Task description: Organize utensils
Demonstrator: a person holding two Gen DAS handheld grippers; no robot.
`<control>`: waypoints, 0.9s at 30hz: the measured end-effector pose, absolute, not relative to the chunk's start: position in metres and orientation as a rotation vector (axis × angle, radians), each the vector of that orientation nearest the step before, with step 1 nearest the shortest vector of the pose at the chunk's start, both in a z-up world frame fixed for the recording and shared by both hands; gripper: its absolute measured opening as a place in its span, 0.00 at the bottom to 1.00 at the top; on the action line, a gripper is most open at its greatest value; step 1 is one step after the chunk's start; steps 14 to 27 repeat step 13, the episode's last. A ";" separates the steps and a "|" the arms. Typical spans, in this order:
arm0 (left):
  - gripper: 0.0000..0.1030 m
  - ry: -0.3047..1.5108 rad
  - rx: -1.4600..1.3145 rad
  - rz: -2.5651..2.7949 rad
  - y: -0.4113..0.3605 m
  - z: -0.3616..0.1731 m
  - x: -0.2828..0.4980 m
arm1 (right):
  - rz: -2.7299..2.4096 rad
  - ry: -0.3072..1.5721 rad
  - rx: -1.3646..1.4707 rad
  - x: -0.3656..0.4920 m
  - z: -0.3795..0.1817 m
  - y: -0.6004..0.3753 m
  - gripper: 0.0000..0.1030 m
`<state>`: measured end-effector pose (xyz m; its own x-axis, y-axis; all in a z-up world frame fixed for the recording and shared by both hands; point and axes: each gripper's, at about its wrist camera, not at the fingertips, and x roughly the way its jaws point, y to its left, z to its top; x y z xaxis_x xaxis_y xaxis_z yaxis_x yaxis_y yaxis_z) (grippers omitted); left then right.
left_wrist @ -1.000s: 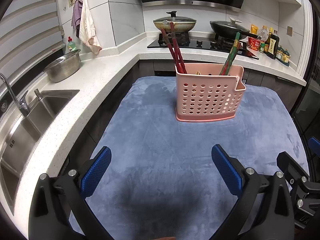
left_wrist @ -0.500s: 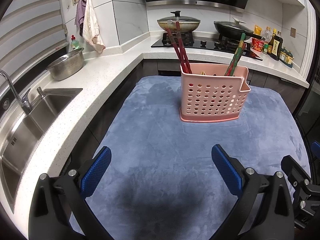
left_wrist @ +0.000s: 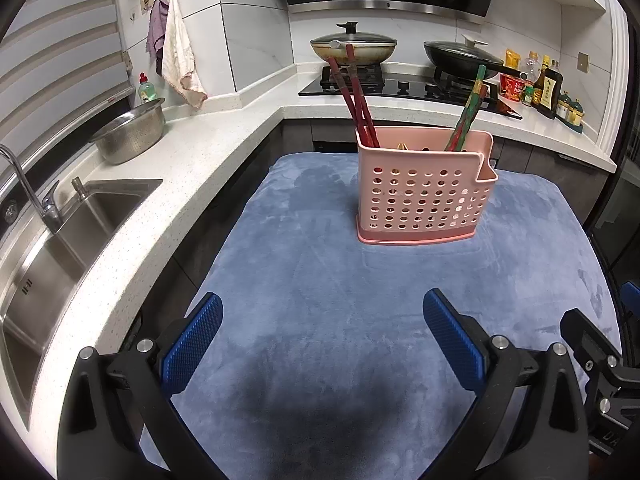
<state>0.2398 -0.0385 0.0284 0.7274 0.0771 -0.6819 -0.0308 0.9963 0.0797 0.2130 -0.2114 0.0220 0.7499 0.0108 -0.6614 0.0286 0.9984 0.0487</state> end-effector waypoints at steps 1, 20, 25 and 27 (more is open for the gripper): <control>0.93 0.754 0.064 0.061 -0.038 0.028 0.240 | -0.010 0.722 0.057 0.213 0.022 -0.212 0.94; 0.93 0.753 0.066 0.049 -0.039 0.028 0.241 | -0.015 0.728 0.061 0.213 0.021 -0.217 0.94; 0.93 0.753 0.066 0.049 -0.039 0.028 0.241 | -0.015 0.728 0.061 0.213 0.021 -0.217 0.94; 0.93 0.753 0.066 0.049 -0.039 0.028 0.241 | -0.015 0.728 0.061 0.213 0.021 -0.217 0.94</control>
